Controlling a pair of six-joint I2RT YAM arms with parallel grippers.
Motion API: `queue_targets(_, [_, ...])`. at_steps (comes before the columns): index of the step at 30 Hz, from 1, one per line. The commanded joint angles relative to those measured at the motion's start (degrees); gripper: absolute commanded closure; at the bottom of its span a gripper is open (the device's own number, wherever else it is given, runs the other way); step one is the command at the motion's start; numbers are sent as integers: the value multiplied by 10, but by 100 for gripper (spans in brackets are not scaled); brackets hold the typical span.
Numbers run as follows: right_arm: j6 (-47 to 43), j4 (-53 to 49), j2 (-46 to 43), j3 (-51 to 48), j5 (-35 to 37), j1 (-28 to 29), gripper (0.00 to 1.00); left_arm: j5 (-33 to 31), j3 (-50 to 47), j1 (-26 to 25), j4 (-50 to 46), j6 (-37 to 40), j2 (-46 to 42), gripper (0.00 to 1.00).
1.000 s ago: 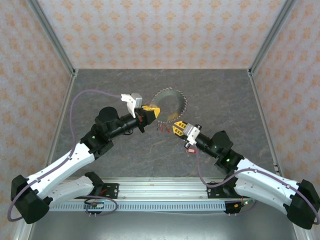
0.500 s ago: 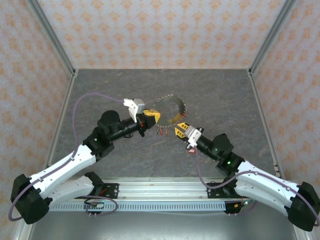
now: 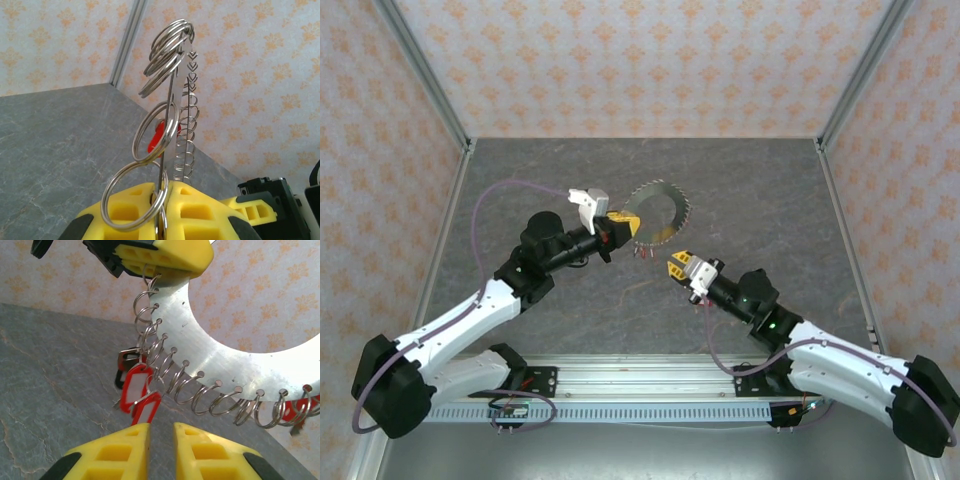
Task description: Put the keys on the keyring
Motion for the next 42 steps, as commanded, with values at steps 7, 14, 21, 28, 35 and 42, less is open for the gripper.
queue_targets(7, [24,88,19,-14,52,-7,81,42,11,21,61,-34,0,100])
queue_targets(14, [54,98,20,-9,20,-27,82,46,16,23,48,-34,-6,100])
queue_targets(21, [50,81,19,2,-12,-32,82,50,20,23,42,-34,-11,100])
queue_targets(28, [48,66,30,12,-38,-33,82,49,20,23,38,-35,-15,100])
queue_targets(35, [37,67,25,11,-21,-32,81,47,22,23,29,-33,-22,100])
queue_targets(42, [39,78,26,21,-17,-32,83,48,22,24,24,-32,-28,100])
